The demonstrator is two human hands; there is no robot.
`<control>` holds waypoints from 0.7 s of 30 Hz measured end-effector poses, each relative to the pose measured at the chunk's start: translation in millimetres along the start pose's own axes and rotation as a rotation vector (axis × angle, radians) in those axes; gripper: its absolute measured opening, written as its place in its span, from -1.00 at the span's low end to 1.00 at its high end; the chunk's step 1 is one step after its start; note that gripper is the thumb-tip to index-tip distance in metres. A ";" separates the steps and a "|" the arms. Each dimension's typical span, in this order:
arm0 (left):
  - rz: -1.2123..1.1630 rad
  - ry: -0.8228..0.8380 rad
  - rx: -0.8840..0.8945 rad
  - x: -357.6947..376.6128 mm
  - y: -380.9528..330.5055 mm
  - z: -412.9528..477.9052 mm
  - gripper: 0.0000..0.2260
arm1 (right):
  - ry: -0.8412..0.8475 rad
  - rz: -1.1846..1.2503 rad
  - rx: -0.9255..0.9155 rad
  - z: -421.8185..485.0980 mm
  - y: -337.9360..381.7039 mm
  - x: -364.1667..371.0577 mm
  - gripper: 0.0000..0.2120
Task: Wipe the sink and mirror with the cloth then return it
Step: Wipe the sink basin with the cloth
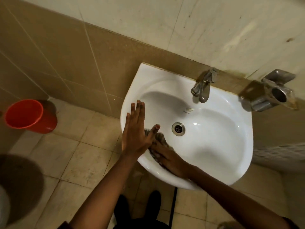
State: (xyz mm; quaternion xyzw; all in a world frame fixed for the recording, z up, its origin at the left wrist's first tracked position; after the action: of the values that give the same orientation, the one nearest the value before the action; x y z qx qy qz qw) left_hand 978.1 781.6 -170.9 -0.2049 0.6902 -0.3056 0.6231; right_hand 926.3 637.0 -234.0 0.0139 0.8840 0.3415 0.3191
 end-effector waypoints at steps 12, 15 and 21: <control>0.074 0.005 -0.009 1.5 -9.3 -2.6 -0.24 | 0.001 0.129 0.036 -9.6 5.7 -4.0 -0.55; 0.088 0.031 -0.050 6.6 1.3 -4.6 -0.23 | 0.047 -0.216 -0.121 -56.2 13.3 1.9 -0.56; 0.134 0.018 -0.046 4.7 -1.5 0.8 -0.23 | -0.018 -0.336 0.610 -141.5 -118.0 -70.9 -0.55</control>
State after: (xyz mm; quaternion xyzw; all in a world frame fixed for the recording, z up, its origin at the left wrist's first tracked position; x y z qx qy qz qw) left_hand 978.1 777.3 -173.4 -0.1697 0.7150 -0.2489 0.6308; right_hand 924.4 445.2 -187.3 -0.0340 0.9325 0.0039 0.3596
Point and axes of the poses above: each hand's wrist, its own z-axis towards the middle knuckle, its own x-axis out of the palm, y = z × x, the point moved 6 cm from there along z, towards the middle knuckle, and after that the axes turned 14 degrees about y, right-handed, at the moved point
